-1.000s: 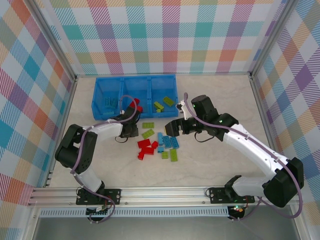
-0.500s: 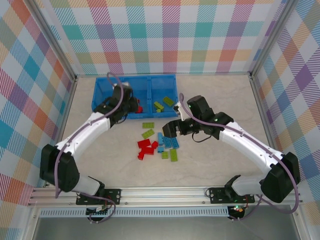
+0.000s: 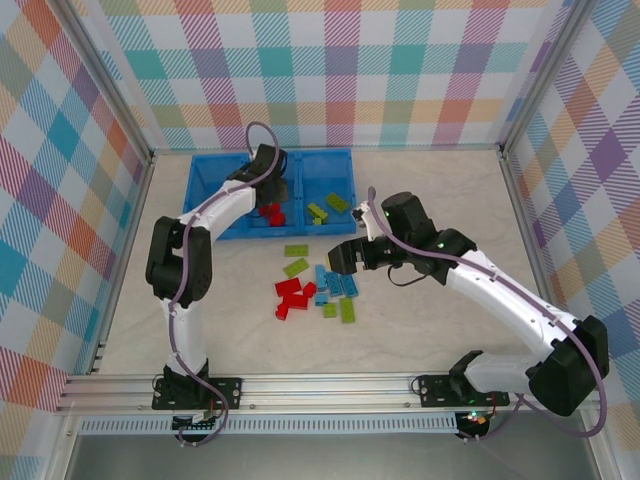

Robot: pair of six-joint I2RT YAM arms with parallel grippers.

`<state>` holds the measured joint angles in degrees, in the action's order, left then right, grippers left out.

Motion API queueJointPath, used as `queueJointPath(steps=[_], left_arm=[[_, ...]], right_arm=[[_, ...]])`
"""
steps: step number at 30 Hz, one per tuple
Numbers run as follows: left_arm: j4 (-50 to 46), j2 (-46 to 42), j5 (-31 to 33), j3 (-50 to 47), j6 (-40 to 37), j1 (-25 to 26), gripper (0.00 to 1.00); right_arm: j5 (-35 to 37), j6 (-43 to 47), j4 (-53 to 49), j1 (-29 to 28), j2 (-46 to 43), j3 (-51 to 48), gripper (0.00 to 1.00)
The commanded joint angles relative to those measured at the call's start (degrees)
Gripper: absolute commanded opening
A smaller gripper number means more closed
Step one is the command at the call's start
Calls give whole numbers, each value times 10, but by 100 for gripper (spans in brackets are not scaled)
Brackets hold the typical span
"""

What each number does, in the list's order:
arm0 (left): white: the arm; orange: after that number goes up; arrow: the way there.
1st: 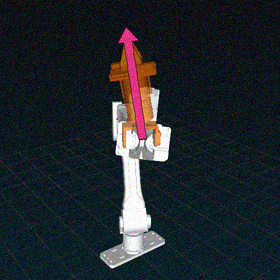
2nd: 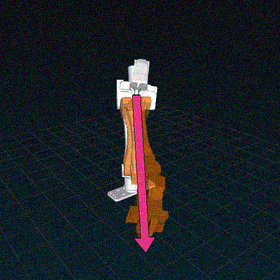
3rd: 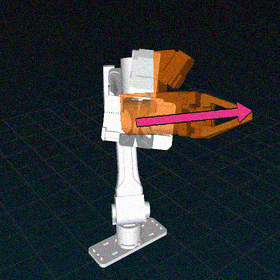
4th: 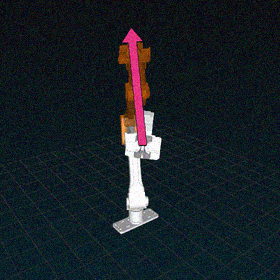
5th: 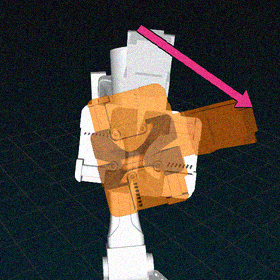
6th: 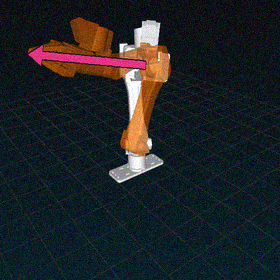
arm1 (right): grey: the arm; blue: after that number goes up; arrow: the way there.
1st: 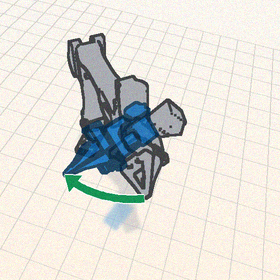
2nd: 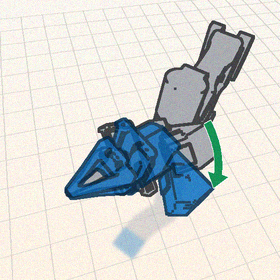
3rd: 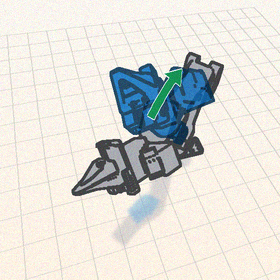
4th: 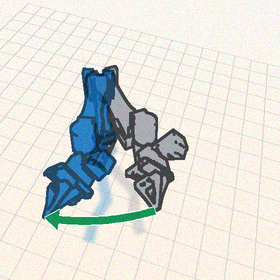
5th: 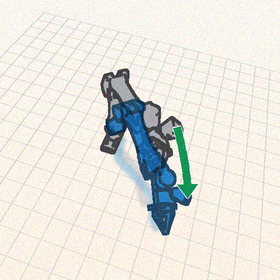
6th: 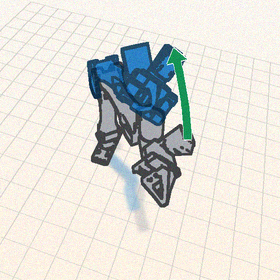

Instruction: Sort the legos into containers by color

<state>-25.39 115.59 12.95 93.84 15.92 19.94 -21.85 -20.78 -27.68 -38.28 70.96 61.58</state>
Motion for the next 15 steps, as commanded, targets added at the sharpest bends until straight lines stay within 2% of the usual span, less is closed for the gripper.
queueJointPath(steps=[1, 6, 10, 15], left_arm=[[-10, -50, -10, 14, -2, -4, 48], [-12, -157, -39, -31, -2, -1, 53], [-17, -290, -75, -93, -22, 16, 55], [-57, -481, -152, -179, -141, 55, 60]], right_arm=[[12, 0, 8, -3, -13, -7, 89], [36, -11, 22, -3, 0, -2, 89], [67, 2, 11, -18, 26, 14, 87], [167, 31, -55, -68, 90, 57, 87]])
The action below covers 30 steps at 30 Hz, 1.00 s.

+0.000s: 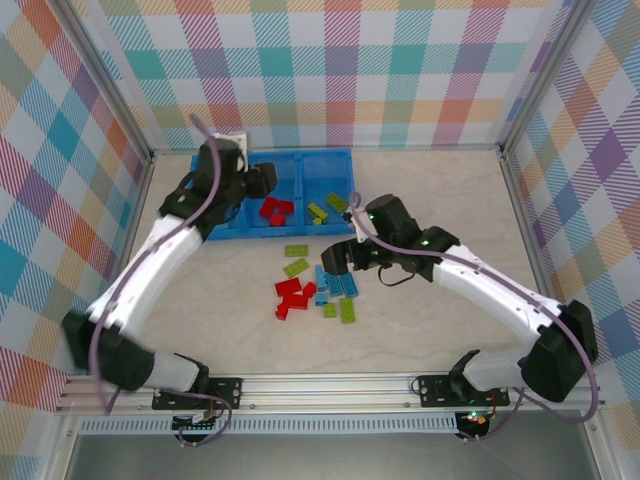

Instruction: Sort the legos into containers by color

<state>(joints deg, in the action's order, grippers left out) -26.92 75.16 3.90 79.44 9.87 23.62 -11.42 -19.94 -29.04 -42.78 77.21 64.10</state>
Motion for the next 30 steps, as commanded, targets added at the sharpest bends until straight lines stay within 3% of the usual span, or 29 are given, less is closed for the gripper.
queueJointPath(steps=[1, 7, 12, 16, 21, 27, 30], left_arm=[[-55, -114, -87, -54, -117, 24, 61], [-150, -279, -211, -162, -338, 51, 72], [-169, -377, -315, -293, -386, 59, 83], [-129, -447, -288, -388, -352, 64, 86], [-94, -467, -224, -415, -257, 64, 90], [-63, -389, -44, -396, 11, 64, 94], [-64, -324, -48, -384, 61, 65, 94]], right_arm=[[89, 25, -57, -36, 45, 41, 87], [170, 5, -81, -77, 154, 94, 74], [209, -5, -70, -79, 238, 134, 66], [223, -1, -51, -79, 284, 149, 63], [226, -2, -48, -79, 312, 168, 61], [221, -21, -13, -73, 306, 154, 54], [211, -30, -2, -66, 316, 154, 53]])
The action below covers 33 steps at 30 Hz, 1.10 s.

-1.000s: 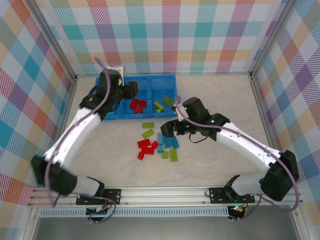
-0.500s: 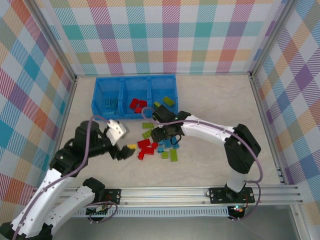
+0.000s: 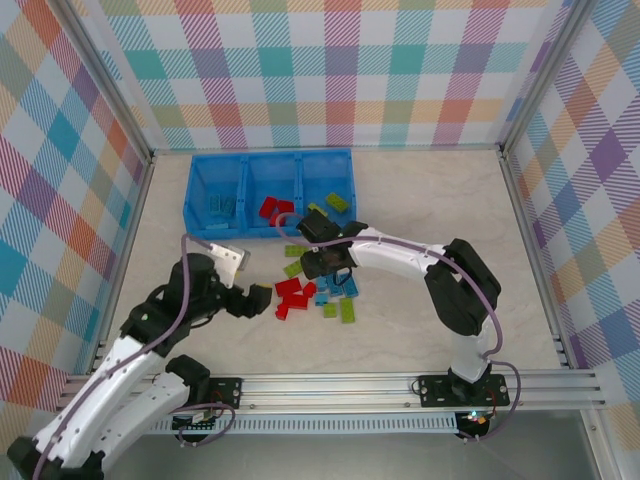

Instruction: Sort the legos into containers by color

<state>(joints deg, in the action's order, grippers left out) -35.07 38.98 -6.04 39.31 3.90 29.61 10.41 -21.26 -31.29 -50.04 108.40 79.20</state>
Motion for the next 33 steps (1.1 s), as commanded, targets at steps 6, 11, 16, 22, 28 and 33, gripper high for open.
queueJointPath(steps=[6, 11, 16, 22, 28, 33], left_arm=[[17, 50, 60, 17, 137, 5, 97], [-6, -2, 82, 12, 102, 5, 99], [-39, -46, 120, 21, 65, 5, 100], [-75, -90, 268, 57, 43, 5, 98], [-42, -136, 367, 27, 17, -5, 97], [-68, -162, 389, 22, 9, -17, 98]], right_arm=[[-7, -21, 8, 9, 54, 18, 52], [-24, -22, 9, 10, 77, 29, 39], [-26, -29, 7, 9, 72, 39, 26], [-53, -7, 70, 1, -21, 28, 23], [-167, 26, 236, -3, -17, 74, 24], [-177, 31, 317, -2, 100, 209, 23]])
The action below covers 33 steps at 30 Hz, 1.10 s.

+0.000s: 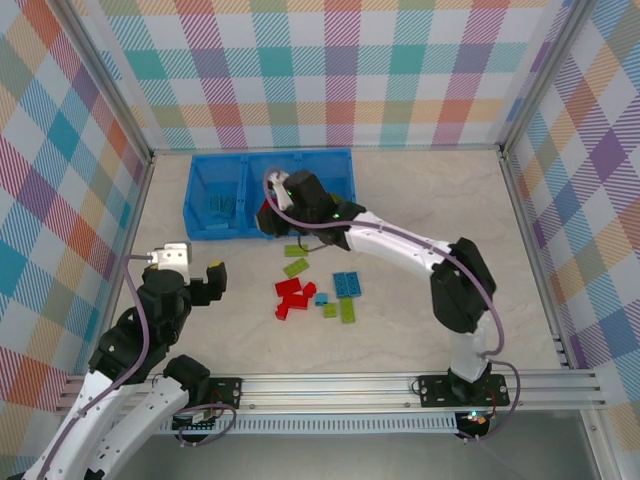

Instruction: Sort the legos into containers by color

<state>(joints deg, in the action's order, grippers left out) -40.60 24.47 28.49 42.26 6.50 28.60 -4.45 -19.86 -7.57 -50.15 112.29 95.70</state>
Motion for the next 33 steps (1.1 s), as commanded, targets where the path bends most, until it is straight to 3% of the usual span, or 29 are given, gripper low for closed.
queueJointPath(steps=[1, 6, 14, 17, 21, 24, 29, 33], left_arm=[[-17, -27, 50, -10, -16, -7, 98], [-13, -57, 58, -21, -20, -7, 98], [-10, -16, 34, -17, -39, -9, 99], [-7, -12, 31, -17, -37, -13, 99], [-4, -19, 24, -19, -36, -19, 99], [-2, -20, 22, -20, -38, -20, 99], [0, -14, 13, -20, -42, -26, 99], [-2, -17, 11, -20, -42, -27, 99]], right_arm=[[-23, 21, 95, 0, 89, 76, 22], [-29, 44, 136, 10, 217, 229, 22], [-66, 47, 23, 30, 402, 535, 24], [-55, 46, -53, 32, 477, 677, 32], [-51, 42, -129, 41, 552, 817, 52], [-65, 49, -160, 45, 563, 849, 58], [-70, 74, -191, 45, 542, 850, 59], [-93, 139, -259, 45, 506, 850, 72]])
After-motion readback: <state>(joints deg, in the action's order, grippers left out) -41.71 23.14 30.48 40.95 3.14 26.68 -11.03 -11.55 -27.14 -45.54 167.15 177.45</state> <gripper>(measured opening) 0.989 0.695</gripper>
